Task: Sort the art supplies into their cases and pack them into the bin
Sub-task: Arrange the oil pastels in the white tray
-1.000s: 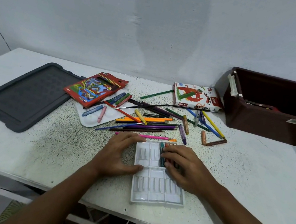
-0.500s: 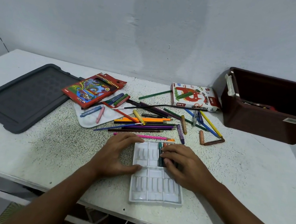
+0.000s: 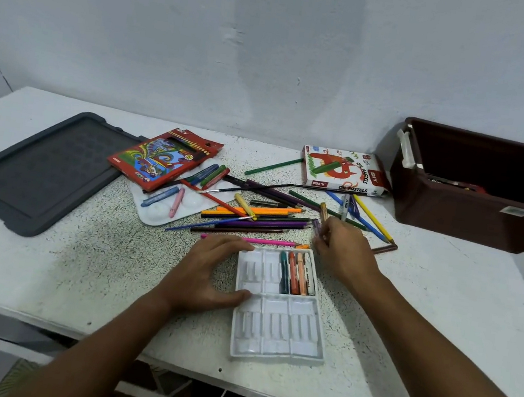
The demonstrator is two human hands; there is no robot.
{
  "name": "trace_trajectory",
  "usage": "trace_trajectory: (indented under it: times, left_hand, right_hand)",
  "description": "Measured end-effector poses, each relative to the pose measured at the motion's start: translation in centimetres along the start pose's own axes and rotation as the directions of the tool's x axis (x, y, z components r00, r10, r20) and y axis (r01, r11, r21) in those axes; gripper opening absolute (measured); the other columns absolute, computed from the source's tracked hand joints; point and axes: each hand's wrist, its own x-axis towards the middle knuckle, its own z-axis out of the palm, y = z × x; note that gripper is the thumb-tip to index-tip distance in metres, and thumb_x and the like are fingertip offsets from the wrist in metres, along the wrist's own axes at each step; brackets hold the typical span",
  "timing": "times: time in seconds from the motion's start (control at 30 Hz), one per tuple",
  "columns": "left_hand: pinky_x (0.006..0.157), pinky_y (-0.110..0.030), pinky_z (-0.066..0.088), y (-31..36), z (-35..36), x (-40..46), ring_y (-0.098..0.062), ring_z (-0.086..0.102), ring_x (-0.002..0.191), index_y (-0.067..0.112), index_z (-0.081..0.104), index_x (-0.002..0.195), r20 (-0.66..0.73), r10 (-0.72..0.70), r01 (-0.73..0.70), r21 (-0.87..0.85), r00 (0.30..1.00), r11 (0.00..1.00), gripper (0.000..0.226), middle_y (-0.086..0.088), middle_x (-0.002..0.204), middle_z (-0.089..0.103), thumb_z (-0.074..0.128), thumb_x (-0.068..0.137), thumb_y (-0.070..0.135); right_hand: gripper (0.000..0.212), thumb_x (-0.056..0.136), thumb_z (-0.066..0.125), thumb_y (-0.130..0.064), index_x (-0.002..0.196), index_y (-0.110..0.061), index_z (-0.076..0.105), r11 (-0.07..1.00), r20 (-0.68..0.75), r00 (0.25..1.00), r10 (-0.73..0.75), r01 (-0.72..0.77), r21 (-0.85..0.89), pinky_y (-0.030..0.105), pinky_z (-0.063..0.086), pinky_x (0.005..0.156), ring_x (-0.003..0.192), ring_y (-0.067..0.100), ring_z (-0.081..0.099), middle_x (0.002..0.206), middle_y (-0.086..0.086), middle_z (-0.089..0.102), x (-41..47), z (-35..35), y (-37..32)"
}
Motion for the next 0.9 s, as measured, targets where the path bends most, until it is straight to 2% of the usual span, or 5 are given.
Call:
trace_trajectory:
  times: [0.33, 0.47, 0.6, 0.7, 0.9]
  left_hand:
    - [0.102, -0.015, 0.035, -0.1, -0.2, -0.1, -0.001, 0.044, 0.124, 0.035, 0.051, 0.127, -0.012, -0.016, 0.016, -0.037, 1.000, 0.999, 0.066, 0.010, 0.128, 0.053, 0.076, 0.069, 0.054]
    - [0.101, -0.018, 0.036, 0.0, -0.1, -0.1, -0.001, 0.044, 0.123, 0.034, 0.051, 0.127, -0.014, -0.009, 0.009, -0.037, 1.000, 0.999, 0.065, 0.013, 0.127, 0.052, 0.074, 0.071, 0.055]
    - [0.101, -0.023, 0.038, 0.0, -0.1, 0.0, -0.003, 0.045, 0.123, 0.033, 0.051, 0.127, -0.009, -0.010, 0.009, -0.035, 1.000, 0.999, 0.065, 0.012, 0.128, 0.053, 0.074, 0.071, 0.055]
    - [0.100, -0.024, 0.038, 0.0, -0.1, 0.0, -0.002, 0.044, 0.123, 0.034, 0.051, 0.128, -0.007, -0.014, 0.014, -0.033, 1.000, 0.999, 0.065, 0.013, 0.128, 0.052, 0.074, 0.071, 0.056]
    - [0.101, -0.021, 0.036, 0.0, -0.1, 0.0, 0.000, 0.043, 0.123, 0.033, 0.053, 0.127, -0.011, -0.021, 0.021, -0.016, 1.000, 1.000, 0.065, 0.012, 0.127, 0.052, 0.074, 0.070, 0.056]
  right_hand:
    - [0.019, 0.094, 0.060, -0.024, 0.110, -0.015, 0.064, 0.999, -0.046, 0.998, 0.048, -0.047, 0.023, 0.036, 0.052, 0.079, 0.091, 0.024, 0.061, 0.107, 0.008, 0.067, -0.2, -0.1, 0.3]
    - [0.025, 0.097, 0.055, -0.026, 0.115, -0.015, 0.067, 1.000, -0.105, 0.994, 0.001, -0.004, -0.028, 0.033, 0.042, 0.074, 0.100, 0.027, 0.055, 0.110, 0.009, 0.063, -0.4, -1.0, 1.4]
    - [0.020, 0.096, 0.057, -0.017, 0.112, -0.017, 0.068, 0.975, -0.176, 0.963, -0.205, 0.216, 0.044, 0.030, 0.026, 0.075, 0.101, 0.021, 0.041, 0.105, 0.003, 0.061, -1.4, -2.3, 2.0]
    - [0.017, 0.086, 0.067, -0.006, 0.099, -0.016, 0.073, 0.888, -0.215, 0.869, -0.445, 0.459, 0.014, 0.032, 0.036, 0.073, 0.097, 0.026, 0.047, 0.105, 0.007, 0.061, -2.7, -2.6, 0.8]
    - [0.025, 0.076, 0.078, -0.013, 0.097, -0.025, 0.073, 0.799, -0.014, 0.800, -0.600, 0.599, -0.046, 0.030, 0.039, 0.069, 0.101, 0.025, 0.051, 0.114, 0.007, 0.055, -4.0, -0.6, -0.6]
